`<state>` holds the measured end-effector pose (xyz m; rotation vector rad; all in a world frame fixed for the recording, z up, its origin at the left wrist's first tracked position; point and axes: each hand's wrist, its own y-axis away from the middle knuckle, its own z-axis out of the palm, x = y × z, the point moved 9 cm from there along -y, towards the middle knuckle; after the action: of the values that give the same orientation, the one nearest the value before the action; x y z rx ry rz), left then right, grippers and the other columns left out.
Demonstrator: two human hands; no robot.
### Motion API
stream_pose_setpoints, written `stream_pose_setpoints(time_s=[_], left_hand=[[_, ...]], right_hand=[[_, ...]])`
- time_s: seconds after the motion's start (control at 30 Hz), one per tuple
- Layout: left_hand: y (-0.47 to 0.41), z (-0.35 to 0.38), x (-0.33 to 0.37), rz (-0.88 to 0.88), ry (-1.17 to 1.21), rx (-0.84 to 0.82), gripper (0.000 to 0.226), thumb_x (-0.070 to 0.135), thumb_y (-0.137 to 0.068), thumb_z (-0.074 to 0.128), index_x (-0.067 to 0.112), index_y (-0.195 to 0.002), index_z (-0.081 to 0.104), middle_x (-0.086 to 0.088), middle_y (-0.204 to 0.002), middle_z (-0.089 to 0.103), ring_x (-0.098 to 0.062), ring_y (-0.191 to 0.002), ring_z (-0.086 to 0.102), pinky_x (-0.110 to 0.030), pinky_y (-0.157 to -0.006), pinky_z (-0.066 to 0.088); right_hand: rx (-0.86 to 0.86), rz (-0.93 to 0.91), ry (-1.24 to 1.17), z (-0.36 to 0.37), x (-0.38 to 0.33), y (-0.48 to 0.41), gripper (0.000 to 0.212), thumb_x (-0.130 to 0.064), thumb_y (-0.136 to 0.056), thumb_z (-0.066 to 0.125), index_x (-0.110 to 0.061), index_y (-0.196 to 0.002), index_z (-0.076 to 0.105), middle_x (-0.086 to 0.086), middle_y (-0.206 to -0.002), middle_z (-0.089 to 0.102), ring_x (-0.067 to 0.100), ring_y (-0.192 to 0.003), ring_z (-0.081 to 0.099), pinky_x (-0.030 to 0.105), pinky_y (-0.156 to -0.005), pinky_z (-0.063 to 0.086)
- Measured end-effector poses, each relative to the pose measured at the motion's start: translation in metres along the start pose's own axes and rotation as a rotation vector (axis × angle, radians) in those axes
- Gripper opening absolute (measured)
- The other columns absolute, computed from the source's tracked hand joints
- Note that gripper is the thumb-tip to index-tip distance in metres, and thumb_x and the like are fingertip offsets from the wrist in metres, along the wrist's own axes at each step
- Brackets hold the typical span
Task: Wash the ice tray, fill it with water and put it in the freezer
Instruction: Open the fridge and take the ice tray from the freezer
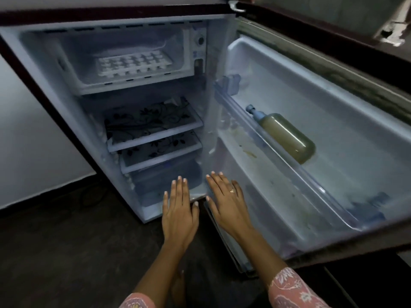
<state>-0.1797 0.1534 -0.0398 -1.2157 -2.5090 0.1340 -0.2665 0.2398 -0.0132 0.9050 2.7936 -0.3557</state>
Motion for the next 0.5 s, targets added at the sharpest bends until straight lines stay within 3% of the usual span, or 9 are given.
stream_pose_setpoints(time_s=[0.13,0.37,0.5], left_hand=[[-0.042,-0.005,-0.037,-0.049,-0.038,0.034,0.063,0.033,-0.088,0.032,0.000,-0.142,0.031,-0.014,-0.149,0.033,-0.020,-0.138,0.021,-0.037,-0.113,0.004],[-0.117,-0.019,-0.089,-0.117,-0.040,0.101,0.062,0.035,-0.091,0.029,0.001,-0.142,0.033,-0.012,-0.149,0.034,-0.019,-0.138,0.022,-0.035,-0.113,0.006],[-0.160,-0.024,-0.109,-0.145,-0.038,0.125,0.063,0.035,-0.088,0.030,0.001,-0.141,0.035,-0.012,-0.147,0.037,-0.022,-0.137,0.032,-0.036,-0.112,0.008]], right_hand=[[-0.003,-0.024,-0.040,0.010,-0.026,-0.059,0.053,-0.031,-0.089,0.034,-0.018,-0.140,0.038,0.001,-0.144,0.045,0.018,-0.135,0.039,0.032,-0.111,0.008],[0.107,-0.055,-0.033,0.014,-0.049,-0.148,0.051,-0.027,-0.087,0.034,-0.015,-0.136,0.046,0.002,-0.139,0.050,0.020,-0.130,0.046,0.034,-0.108,0.016],[0.141,-0.088,-0.026,0.016,-0.057,-0.194,0.052,-0.027,-0.088,0.033,-0.014,-0.136,0.047,0.004,-0.139,0.051,0.022,-0.129,0.047,0.034,-0.108,0.017]])
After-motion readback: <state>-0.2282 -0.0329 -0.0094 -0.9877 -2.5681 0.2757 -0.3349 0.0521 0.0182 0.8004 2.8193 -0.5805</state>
